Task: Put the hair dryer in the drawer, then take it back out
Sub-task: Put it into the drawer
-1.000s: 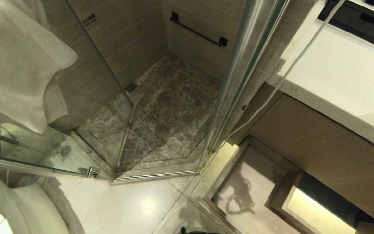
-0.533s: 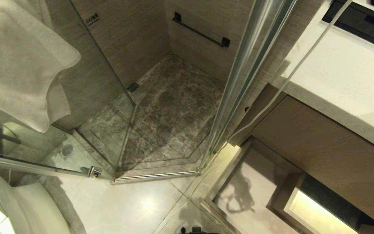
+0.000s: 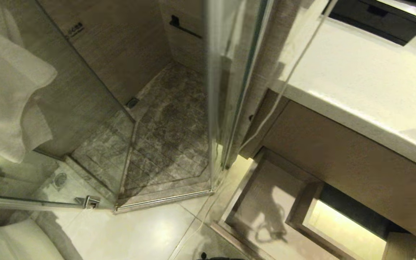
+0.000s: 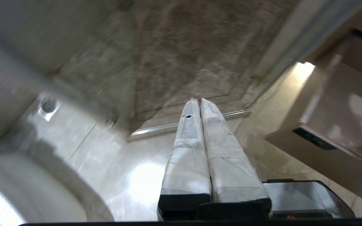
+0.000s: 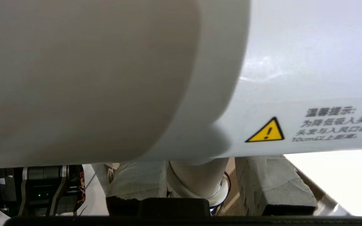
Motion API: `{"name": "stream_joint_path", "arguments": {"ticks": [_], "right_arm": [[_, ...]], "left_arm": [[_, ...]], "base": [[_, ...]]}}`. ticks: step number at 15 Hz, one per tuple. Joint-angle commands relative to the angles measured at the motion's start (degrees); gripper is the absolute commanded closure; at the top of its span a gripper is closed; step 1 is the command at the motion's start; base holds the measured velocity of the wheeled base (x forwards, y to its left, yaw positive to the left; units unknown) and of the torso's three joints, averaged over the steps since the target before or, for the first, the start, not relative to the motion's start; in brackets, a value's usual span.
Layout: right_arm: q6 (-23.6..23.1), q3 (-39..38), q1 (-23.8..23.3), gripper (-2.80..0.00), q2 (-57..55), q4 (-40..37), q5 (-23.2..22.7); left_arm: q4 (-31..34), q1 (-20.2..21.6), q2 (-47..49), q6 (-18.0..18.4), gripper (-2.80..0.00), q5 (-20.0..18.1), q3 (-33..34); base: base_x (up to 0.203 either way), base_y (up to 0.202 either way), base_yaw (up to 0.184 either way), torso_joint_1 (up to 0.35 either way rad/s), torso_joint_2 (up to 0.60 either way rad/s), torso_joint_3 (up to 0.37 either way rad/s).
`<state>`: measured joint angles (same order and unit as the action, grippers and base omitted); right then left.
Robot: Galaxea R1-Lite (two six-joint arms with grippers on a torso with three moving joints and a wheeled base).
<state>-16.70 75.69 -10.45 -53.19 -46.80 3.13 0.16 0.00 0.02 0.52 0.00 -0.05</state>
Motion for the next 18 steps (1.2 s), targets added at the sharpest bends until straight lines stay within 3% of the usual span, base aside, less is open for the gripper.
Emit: {"name": "stream_joint_path", "arguments": {"ticks": [1, 14, 18], "right_arm": [[-0.17, -0.02, -0.01, 0.0, -0.09, -0.2, 0.03], [-0.26, -0.28, -0.19, 0.0, -0.34, -0.75, 0.56], [-0.26, -0.38, -0.36, 0.0, -0.16, -2.22, 0.65]], "left_arm": [[0.02, 0.0, -0.02, 0.01, 0.0, 0.0, -0.04], [0.02, 0.0, -0.02, 0.01, 0.0, 0.0, -0.04], [0.02, 0.0, -0.02, 0.01, 0.0, 0.0, -0.04]], "base": [[0.002, 0.008, -0.173, 0.002, 0.0, -0.002], [0.0, 0.009, -0.169, 0.003, 0.0, 0.003], [0.0, 0.001, -0.053, 0.001, 0.0, 0.001]]}}
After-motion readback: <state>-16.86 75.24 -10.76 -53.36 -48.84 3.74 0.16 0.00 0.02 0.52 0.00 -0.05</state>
